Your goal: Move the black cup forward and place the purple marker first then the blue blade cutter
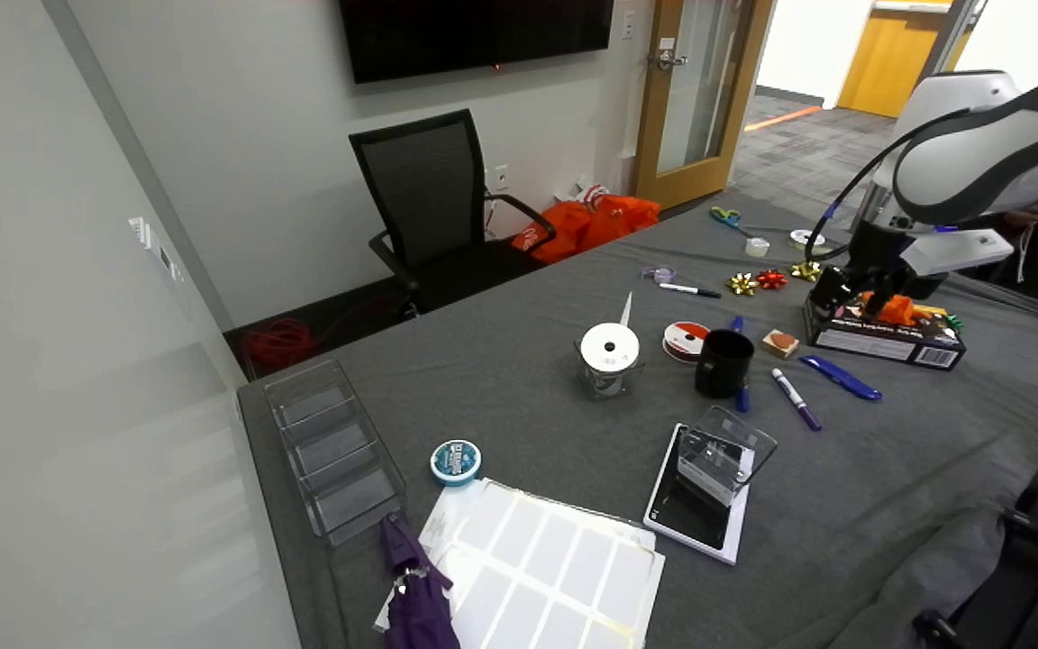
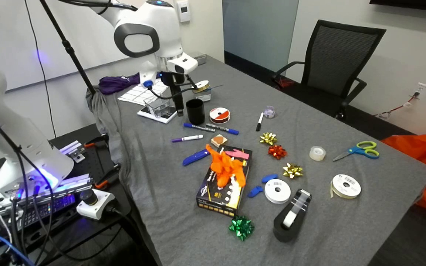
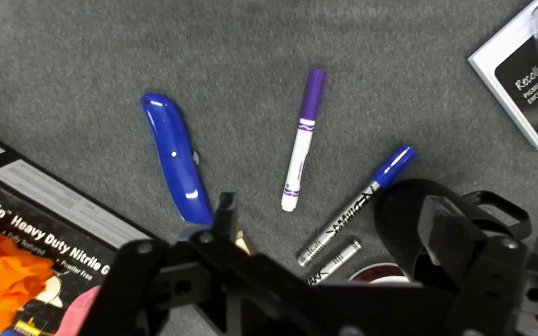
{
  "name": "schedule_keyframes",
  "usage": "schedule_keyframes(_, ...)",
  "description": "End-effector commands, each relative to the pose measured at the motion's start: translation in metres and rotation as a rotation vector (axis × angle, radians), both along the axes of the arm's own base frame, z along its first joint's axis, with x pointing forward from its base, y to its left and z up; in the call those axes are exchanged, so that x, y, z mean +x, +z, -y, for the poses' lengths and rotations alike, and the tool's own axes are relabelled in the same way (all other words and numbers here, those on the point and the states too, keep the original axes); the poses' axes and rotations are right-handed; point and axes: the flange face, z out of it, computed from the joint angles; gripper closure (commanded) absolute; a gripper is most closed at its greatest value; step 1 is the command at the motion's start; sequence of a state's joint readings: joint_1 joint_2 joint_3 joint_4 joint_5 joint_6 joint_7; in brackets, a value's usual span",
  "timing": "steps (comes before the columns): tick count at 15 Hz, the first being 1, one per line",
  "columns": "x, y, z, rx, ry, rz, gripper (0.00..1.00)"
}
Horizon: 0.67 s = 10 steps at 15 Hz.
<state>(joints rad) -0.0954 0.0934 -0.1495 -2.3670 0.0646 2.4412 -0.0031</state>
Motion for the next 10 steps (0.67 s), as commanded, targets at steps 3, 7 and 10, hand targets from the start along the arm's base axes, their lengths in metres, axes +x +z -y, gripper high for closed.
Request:
schedule_keyframes(3, 0.02, -0.055, -0.005, 0.052, -0.028, -0.052, 0.0)
schedule_keyframes(7, 0.029, -0.082, -0.009, 0.056, -0.032, -0.07, 0.0)
schedule_keyframes(10, 0.033, -0.098, -0.006, 0.039, -0.031, -0.078, 0.07)
